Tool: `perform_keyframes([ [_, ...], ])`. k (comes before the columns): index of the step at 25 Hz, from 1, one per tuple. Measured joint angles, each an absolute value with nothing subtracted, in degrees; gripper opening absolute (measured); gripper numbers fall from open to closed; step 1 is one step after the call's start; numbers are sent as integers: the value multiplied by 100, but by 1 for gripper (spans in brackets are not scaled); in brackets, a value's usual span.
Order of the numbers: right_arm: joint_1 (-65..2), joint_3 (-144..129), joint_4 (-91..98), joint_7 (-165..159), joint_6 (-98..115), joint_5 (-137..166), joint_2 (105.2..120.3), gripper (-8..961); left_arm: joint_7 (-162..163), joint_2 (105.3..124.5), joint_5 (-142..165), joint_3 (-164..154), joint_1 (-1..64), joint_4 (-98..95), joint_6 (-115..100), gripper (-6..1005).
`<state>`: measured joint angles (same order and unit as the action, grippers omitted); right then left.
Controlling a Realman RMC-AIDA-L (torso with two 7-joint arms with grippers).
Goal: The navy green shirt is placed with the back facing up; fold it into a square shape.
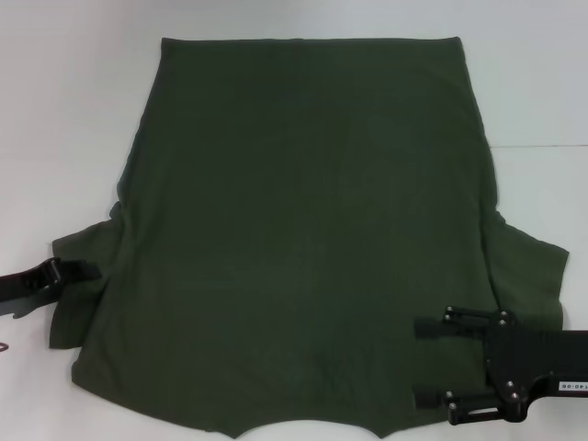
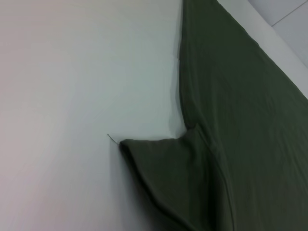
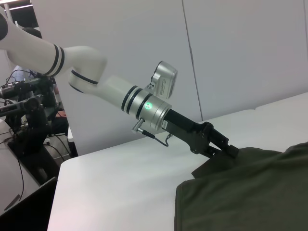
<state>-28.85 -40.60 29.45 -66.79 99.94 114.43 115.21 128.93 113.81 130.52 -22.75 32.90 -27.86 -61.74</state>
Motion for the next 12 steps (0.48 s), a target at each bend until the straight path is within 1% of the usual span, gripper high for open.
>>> perform_keyframes([
  [4,-2908,-4060,2944,-6679,9992,11443,11520,897,12893,11382,13052,-2277,3291,-2786,-6167,360],
  [12,-2935,-4060,2944,-6679,9971,11446,11513,898,12806,11389,13063,-2400,3353,-2763,-6072,266],
])
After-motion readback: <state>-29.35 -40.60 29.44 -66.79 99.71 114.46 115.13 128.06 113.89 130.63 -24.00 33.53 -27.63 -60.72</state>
